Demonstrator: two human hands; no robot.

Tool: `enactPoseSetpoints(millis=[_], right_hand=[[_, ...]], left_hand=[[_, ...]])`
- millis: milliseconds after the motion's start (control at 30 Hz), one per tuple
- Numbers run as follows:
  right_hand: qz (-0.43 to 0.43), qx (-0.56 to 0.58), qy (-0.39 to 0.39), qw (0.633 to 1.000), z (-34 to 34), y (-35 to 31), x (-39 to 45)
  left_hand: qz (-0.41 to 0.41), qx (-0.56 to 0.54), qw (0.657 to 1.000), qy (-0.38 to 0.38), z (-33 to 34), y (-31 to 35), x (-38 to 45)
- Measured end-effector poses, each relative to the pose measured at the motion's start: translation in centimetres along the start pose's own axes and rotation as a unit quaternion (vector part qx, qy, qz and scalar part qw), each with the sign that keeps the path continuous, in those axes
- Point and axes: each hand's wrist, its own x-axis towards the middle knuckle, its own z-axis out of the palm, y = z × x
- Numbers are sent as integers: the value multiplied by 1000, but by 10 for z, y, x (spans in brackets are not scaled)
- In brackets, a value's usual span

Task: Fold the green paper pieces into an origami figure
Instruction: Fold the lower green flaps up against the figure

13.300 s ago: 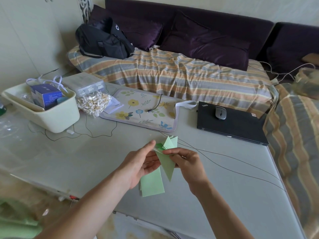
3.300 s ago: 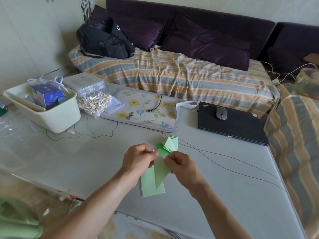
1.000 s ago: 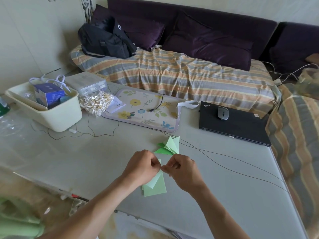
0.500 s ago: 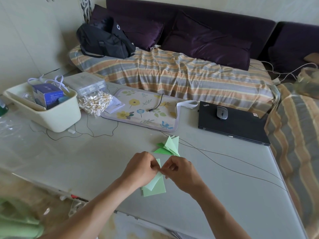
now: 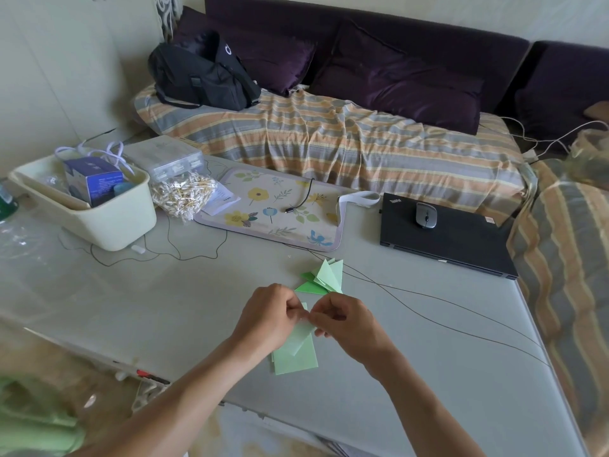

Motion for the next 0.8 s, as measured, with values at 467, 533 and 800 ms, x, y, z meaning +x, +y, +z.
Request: enactPoseSetpoints(millis=[467, 533, 800], right_hand=[[13, -9, -18, 1000, 2, 3, 2], [9, -15, -7, 1000, 3, 3, 3], [15, -14, 42, 999, 5, 3, 5]], left_hand=[[-13, 15, 1000, -5, 2, 0, -1], [-16, 3, 1000, -7, 1, 1, -2], [-45, -28, 998, 46, -3, 7, -3]])
